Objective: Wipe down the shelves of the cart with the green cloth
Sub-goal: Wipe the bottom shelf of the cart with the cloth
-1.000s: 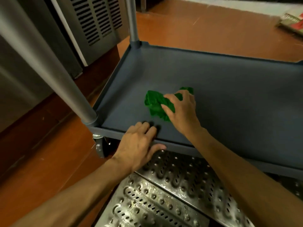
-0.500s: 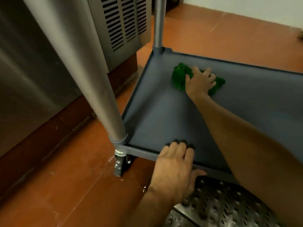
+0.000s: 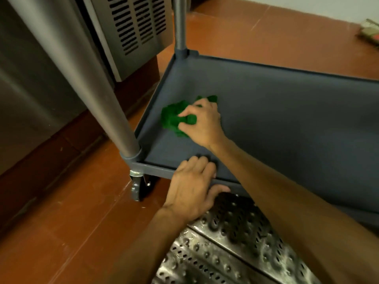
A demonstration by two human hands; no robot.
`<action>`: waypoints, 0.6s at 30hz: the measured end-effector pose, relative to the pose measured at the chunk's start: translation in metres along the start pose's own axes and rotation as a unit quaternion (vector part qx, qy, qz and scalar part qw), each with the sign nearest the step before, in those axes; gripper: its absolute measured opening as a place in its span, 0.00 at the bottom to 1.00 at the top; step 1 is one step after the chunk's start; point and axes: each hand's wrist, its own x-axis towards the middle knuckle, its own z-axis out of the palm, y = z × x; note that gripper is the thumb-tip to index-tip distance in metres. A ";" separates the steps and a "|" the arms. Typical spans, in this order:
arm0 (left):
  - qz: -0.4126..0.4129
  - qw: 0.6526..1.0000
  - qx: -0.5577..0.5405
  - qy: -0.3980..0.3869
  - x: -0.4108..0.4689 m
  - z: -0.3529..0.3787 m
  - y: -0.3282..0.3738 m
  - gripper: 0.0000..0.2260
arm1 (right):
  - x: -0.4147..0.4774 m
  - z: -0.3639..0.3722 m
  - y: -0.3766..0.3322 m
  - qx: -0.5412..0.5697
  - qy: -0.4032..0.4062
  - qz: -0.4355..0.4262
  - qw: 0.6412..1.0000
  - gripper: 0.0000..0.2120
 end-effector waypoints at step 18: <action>-0.229 0.973 -0.037 -0.003 -0.004 -0.010 -0.011 0.65 | -0.120 -0.085 0.041 0.027 -0.139 -0.059 0.988 0.07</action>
